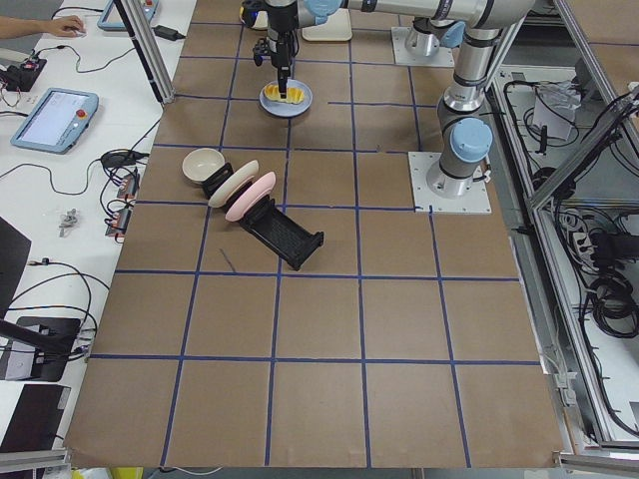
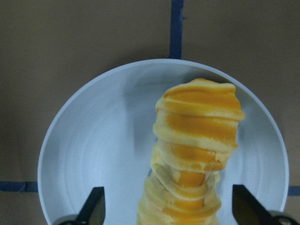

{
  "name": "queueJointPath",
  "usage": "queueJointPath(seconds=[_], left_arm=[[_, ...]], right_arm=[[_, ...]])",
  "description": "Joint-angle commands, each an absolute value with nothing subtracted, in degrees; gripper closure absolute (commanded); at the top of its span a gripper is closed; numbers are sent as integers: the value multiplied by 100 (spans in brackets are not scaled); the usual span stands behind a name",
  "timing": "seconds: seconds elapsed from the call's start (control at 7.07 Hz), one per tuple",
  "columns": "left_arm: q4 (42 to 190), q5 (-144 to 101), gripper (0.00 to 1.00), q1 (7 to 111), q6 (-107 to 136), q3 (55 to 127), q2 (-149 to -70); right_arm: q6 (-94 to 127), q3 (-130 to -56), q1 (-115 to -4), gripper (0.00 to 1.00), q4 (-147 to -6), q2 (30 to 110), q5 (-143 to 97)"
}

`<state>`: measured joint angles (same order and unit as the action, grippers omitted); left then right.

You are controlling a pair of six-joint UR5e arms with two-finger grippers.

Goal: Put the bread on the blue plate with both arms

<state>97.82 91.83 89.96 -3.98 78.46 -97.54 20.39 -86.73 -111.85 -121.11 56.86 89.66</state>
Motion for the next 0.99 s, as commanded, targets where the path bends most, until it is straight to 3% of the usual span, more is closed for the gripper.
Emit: queueJointPath(seconds=[0.0,0.42,0.85], left_arm=[[9774,9184,0,8983,-369,7988,-9703],[9414,9193,0,9018,-316,8428,-9431],[9387,9193,0,9026,-316,8543,-9334]], right_arm=[[2030,-8291,-11066,0,-12068,5896,9026],[1934,-7262,-10400,0,-11595,6213,9061],[1434,-7225,-9459,0,-10878,6650,9070]])
